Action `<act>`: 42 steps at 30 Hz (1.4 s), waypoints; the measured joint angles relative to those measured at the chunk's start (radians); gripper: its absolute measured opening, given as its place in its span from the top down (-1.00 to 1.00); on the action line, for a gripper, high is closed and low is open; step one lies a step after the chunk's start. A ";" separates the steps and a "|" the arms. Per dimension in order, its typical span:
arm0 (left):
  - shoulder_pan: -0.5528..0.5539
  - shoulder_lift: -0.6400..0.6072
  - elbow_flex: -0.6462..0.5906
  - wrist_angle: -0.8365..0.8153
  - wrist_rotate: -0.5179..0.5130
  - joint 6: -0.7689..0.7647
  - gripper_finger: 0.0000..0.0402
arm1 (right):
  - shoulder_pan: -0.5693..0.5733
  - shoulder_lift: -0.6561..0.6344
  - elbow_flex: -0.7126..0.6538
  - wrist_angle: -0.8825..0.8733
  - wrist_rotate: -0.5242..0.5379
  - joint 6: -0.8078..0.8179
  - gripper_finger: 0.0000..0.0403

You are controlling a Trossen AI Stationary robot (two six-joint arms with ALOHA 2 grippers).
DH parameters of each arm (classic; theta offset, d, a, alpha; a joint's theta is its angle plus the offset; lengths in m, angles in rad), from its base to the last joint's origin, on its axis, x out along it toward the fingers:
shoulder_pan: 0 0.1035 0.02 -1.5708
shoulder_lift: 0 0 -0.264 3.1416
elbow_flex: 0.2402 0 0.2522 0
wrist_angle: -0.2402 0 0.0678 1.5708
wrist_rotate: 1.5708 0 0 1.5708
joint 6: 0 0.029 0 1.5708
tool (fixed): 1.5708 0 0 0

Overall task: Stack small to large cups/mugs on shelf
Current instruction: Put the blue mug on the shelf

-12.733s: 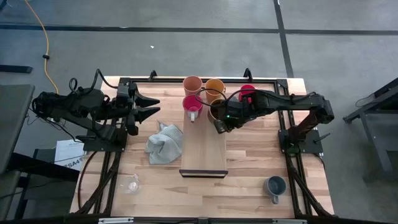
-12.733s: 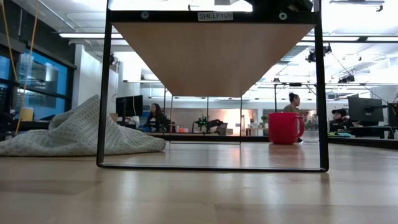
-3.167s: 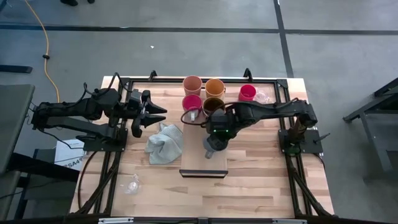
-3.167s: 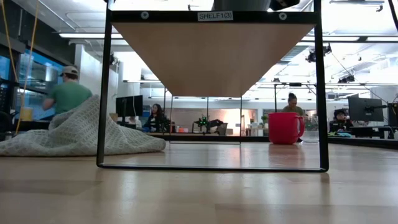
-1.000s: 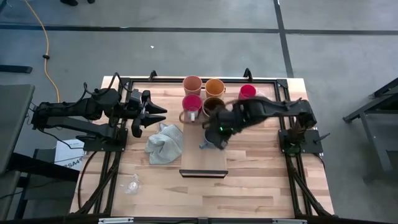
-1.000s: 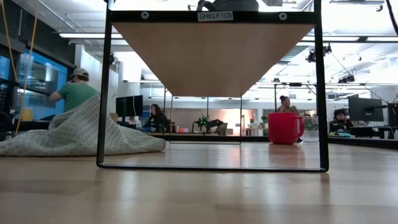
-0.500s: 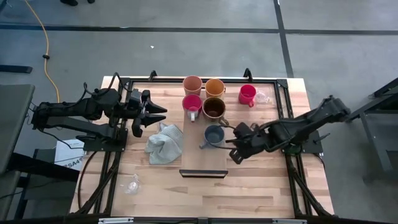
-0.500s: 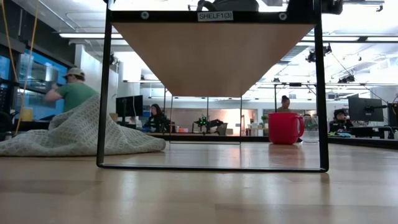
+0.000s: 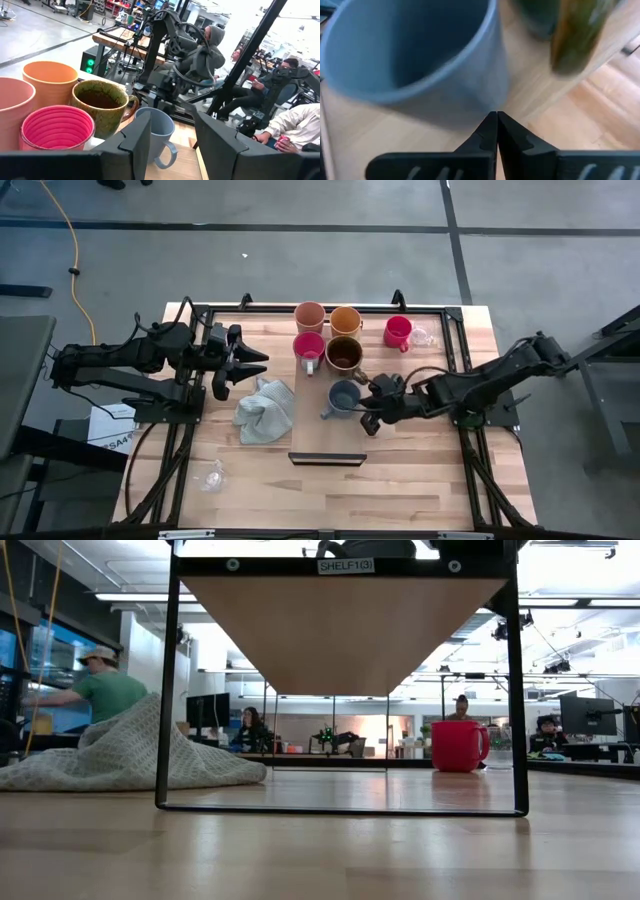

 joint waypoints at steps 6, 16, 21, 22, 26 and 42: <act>0.000 0.000 0.000 -0.005 0.000 -0.001 0.30 | -0.041 0.005 0.001 0.024 0.015 -0.072 1.00; 0.000 0.000 0.000 -0.006 -0.014 -0.001 0.30 | -0.065 0.021 0.001 0.186 0.006 -0.152 1.00; 0.000 0.000 0.000 -0.006 -0.020 -0.002 0.30 | -0.066 0.057 0.002 0.267 0.002 -0.174 1.00; 0.000 0.000 0.000 -0.006 -0.020 -0.001 0.30 | -0.066 0.059 0.002 0.273 -0.003 -0.175 1.00; 0.000 0.000 0.000 -0.006 -0.026 0.000 0.30 | -0.066 0.043 0.002 0.259 -0.014 -0.174 1.00; 0.000 0.000 0.000 -0.006 -0.026 0.000 0.30 | -0.004 0.012 0.002 0.186 -0.213 -0.140 1.00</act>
